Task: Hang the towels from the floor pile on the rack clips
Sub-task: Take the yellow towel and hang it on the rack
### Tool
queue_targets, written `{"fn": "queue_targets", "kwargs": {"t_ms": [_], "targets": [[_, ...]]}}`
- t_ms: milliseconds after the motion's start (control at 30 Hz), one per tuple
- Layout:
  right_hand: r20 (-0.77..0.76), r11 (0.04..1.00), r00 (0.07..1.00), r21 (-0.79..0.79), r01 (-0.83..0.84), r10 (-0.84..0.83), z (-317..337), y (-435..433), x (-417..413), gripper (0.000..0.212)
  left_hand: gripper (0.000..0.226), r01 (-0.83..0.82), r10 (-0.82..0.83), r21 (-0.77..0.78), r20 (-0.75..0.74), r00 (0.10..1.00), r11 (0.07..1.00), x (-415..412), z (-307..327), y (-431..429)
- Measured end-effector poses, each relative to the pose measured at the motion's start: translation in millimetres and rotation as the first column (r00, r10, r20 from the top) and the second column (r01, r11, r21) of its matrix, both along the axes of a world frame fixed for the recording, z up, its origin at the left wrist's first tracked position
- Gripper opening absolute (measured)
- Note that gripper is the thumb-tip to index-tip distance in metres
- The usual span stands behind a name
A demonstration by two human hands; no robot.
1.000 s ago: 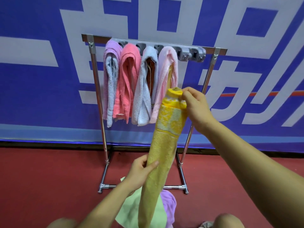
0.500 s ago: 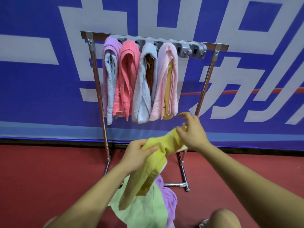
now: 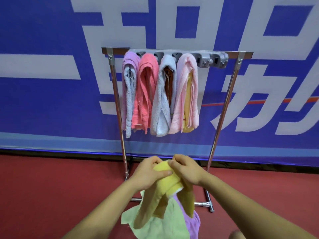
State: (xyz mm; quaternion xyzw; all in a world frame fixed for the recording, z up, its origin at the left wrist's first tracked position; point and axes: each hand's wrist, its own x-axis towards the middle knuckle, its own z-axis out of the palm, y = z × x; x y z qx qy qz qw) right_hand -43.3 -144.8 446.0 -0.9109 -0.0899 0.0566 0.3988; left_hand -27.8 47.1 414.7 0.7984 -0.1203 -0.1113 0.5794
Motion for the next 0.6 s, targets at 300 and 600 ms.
{"fn": "queue_targets", "kwargs": {"t_ms": [300,600], "targets": [[0.105,0.935,0.988,0.347,0.071,-0.114,37.3,-23.1,4.2,0.025,0.052,-0.007,-0.051,-0.313,-0.179,0.982,0.95,-11.6,-19.8,-12.1],[0.029,0.854,0.968,0.479,0.205,-0.249,60.9,-51.7,6.1,0.031,0.026,0.043,-0.038,-0.389,0.02,0.999,0.92,12.7,44.5,-55.9]]}}
